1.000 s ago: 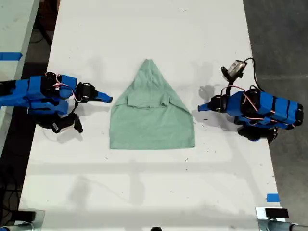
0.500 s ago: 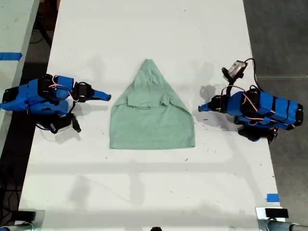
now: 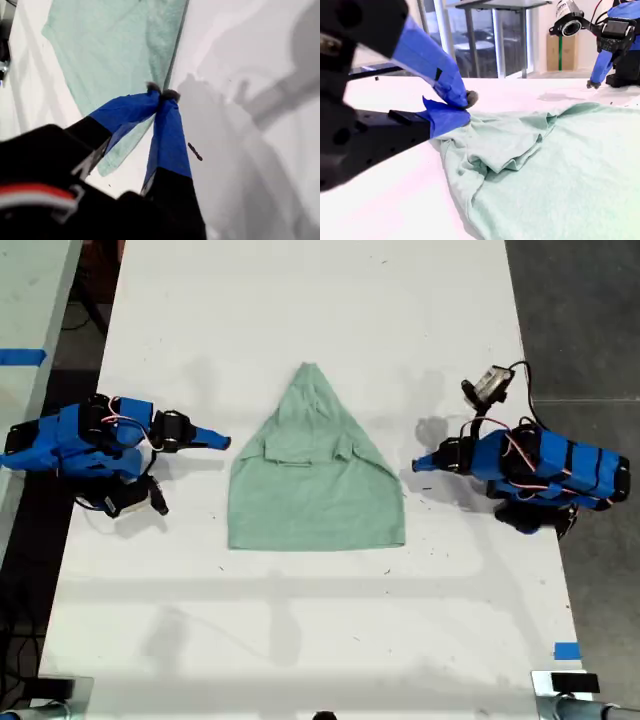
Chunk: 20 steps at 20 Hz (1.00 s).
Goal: Fold t shirt
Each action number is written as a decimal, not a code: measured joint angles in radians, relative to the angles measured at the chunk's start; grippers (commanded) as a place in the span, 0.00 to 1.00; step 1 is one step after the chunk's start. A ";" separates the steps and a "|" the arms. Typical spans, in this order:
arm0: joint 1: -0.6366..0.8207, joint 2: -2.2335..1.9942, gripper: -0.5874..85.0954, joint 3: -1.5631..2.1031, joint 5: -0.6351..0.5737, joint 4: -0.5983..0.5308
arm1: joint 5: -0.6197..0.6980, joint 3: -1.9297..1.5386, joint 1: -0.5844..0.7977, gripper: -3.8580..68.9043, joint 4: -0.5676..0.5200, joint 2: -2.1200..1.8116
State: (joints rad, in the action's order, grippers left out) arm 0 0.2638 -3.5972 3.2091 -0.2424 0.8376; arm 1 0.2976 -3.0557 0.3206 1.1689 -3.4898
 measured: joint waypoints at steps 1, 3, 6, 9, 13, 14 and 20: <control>0.000 0.000 0.00 0.000 0.000 0.000 | 0.000 0.000 0.000 0.07 0.000 0.000; 0.000 0.000 0.00 0.002 0.000 0.000 | 0.000 0.000 0.000 0.07 0.000 0.000; 0.000 0.000 0.00 0.002 0.000 0.000 | 0.000 0.000 0.000 0.07 0.000 0.000; 0.000 0.000 0.00 0.002 0.000 0.000 | -0.097 0.000 0.020 0.07 0.080 -0.003; 0.000 0.000 0.00 0.002 0.000 0.000 | -0.140 0.000 0.021 0.07 0.091 -0.003; 0.000 0.000 0.00 0.002 0.000 0.000 | -0.147 0.000 0.021 0.07 0.091 -0.003; 0.000 0.000 0.00 0.002 0.000 0.000 | -0.158 0.000 0.023 0.07 0.091 -0.003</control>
State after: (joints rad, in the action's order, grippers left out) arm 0 0.2638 -3.5972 3.2106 -0.2424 0.8376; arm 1 0.1396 -3.0557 0.3436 1.2594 -3.4929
